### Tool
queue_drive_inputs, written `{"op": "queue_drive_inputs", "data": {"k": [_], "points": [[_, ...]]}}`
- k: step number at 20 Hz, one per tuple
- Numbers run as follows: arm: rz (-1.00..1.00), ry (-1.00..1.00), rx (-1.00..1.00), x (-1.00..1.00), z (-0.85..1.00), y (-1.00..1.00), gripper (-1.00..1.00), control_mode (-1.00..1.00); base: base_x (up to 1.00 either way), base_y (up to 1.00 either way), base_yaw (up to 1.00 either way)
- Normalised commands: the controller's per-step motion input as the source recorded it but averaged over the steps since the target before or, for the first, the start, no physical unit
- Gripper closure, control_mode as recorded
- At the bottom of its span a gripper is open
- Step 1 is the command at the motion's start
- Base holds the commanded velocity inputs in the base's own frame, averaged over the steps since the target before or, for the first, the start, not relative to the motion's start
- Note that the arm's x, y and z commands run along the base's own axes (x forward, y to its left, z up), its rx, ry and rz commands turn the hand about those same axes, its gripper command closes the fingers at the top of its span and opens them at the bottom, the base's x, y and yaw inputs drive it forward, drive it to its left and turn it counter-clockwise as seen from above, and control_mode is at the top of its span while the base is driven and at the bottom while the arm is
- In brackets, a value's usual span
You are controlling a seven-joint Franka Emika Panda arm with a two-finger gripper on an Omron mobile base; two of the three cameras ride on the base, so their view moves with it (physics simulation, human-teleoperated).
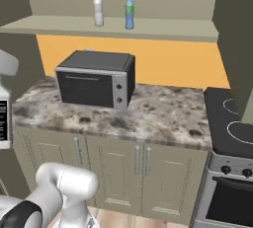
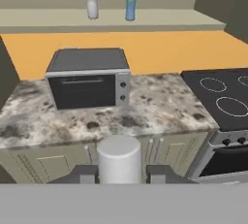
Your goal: Sort all alcoholic drinks to one cabinet, and non-alcoholic drinks to the other.
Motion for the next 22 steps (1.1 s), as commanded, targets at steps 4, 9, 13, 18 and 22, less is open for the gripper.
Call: {"op": "queue_drive_inputs", "data": {"k": [4, 9, 13, 18, 22], "points": [[0.0, 0.0, 0.0, 0.0, 0.0, 0.0, 1.0, 1.0, -0.67, -1.0, 0.0], [0.0, 0.0, 0.0, 0.0, 0.0, 0.0, 1.0, 1.0, -0.34, -1.0, 0.0], [0.0, 0.0, 0.0, 0.0, 0.0, 0.0, 1.0, 1.0, -0.1, -1.0, 0.0], [0.0, 0.0, 0.0, 0.0, 0.0, 0.0, 1.0, 1.0, 0.0, -1.0, 0.0], [0.0, 0.0, 0.0, 0.0, 0.0, 0.0, 1.0, 1.0, -0.08, -1.0, 0.0]]}}
